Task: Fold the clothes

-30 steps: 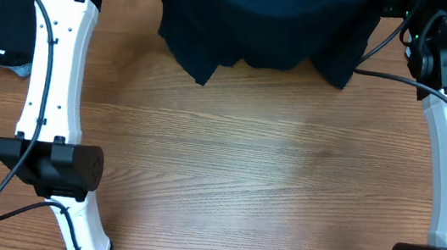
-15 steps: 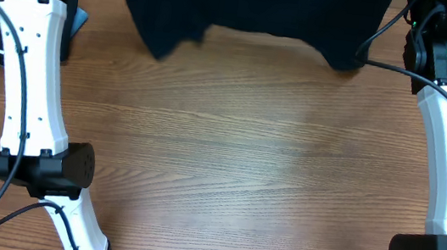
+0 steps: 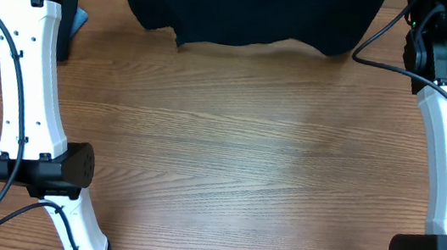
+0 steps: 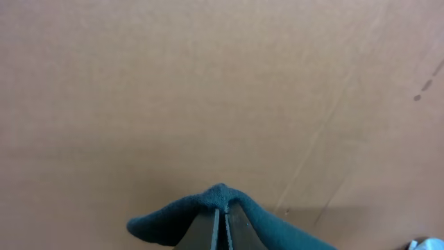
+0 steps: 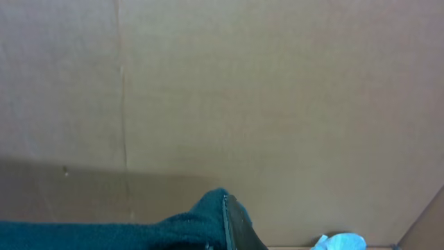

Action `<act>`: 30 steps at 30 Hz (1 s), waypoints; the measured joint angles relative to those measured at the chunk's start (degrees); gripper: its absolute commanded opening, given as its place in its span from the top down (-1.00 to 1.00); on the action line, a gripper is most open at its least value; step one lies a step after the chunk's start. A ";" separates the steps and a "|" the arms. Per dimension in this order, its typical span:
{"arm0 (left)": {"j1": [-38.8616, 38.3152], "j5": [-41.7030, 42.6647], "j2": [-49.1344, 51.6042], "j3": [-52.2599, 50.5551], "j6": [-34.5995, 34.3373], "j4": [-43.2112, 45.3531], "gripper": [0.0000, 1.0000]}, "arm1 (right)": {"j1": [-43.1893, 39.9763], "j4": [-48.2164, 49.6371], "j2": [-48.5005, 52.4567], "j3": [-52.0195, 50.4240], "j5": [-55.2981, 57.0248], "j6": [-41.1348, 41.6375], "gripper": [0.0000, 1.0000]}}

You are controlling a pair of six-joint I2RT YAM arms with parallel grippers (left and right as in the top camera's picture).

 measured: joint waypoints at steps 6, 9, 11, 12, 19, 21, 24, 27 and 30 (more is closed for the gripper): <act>0.00 -2.10 0.00 0.00 1.36 0.00 0.92 | 0.00 1.31 0.20 0.00 -0.02 -0.35 0.92; -0.02 -2.62 0.07 0.00 1.55 0.52 0.92 | 0.00 3.72 1.27 0.00 -0.02 -0.42 0.92; 0.00 -2.93 0.17 0.00 1.57 1.86 0.92 | 0.00 5.66 2.49 0.02 -0.02 -0.39 0.92; -0.02 -3.02 0.17 0.00 1.57 2.19 0.92 | 0.00 6.99 3.41 0.02 0.00 -0.42 0.92; 0.59 -5.64 0.83 0.00 2.40 8.13 0.92 | -0.13 14.34 5.35 -0.04 -0.02 -0.55 0.92; 0.68 -6.16 1.01 0.00 2.49 8.74 0.92 | -0.46 15.47 5.33 -0.04 -0.07 -0.57 0.92; 0.72 -6.43 1.14 0.00 3.39 8.68 0.92 | -1.33 14.25 5.35 -0.02 -0.11 -0.57 0.92; 0.72 -6.45 1.42 0.00 4.85 7.02 0.92 | -2.12 11.06 5.35 -0.04 -0.68 -0.55 0.92; 0.72 -6.43 2.86 0.04 6.82 2.14 0.92 | -2.40 4.50 5.57 0.09 -1.92 -0.55 0.92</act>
